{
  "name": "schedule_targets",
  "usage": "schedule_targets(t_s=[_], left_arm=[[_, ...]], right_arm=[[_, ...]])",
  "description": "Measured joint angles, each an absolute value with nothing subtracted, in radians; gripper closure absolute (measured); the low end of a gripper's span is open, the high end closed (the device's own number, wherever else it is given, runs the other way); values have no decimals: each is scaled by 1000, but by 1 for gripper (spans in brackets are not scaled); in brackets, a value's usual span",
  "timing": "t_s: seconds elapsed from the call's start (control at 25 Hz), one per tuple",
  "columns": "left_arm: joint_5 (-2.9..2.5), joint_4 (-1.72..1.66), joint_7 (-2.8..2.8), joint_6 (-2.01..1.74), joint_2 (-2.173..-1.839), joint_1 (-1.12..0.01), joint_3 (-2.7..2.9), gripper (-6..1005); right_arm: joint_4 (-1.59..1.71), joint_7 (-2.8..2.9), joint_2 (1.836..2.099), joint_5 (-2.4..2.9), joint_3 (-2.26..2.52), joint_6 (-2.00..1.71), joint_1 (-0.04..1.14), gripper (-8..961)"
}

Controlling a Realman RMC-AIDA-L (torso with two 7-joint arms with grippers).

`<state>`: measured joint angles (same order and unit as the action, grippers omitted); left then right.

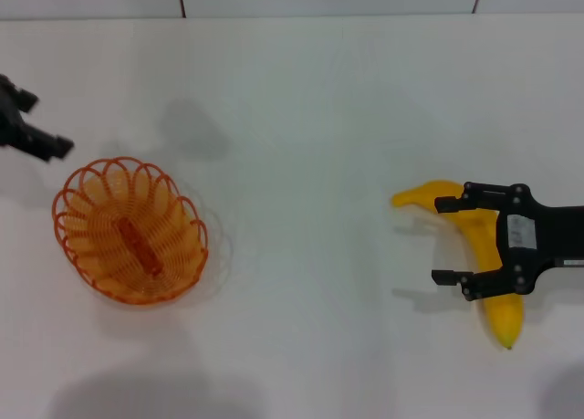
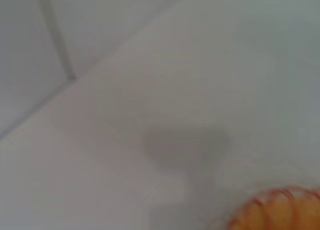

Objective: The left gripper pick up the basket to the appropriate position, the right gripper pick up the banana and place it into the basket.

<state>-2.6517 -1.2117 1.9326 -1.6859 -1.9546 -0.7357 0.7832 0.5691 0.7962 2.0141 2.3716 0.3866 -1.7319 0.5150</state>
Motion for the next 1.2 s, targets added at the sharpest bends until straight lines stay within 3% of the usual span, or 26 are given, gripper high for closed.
schedule_targets(t_s=[0.16, 0.32, 1.2], left_arm=[[-2739, -1211, 1851, -1677, -2001, -739, 805, 163], [-2827, -1177, 1835, -1631, -2026, -762, 805, 166], [-2787, -978, 1868, -1438, -2033, -788, 799, 183]], right_arm=[[569, 796, 2014, 2372, 387, -1731, 515, 62], [568, 796, 2014, 2360, 387, -1731, 518, 62], [563, 796, 2013, 2348, 387, -1721, 519, 63]])
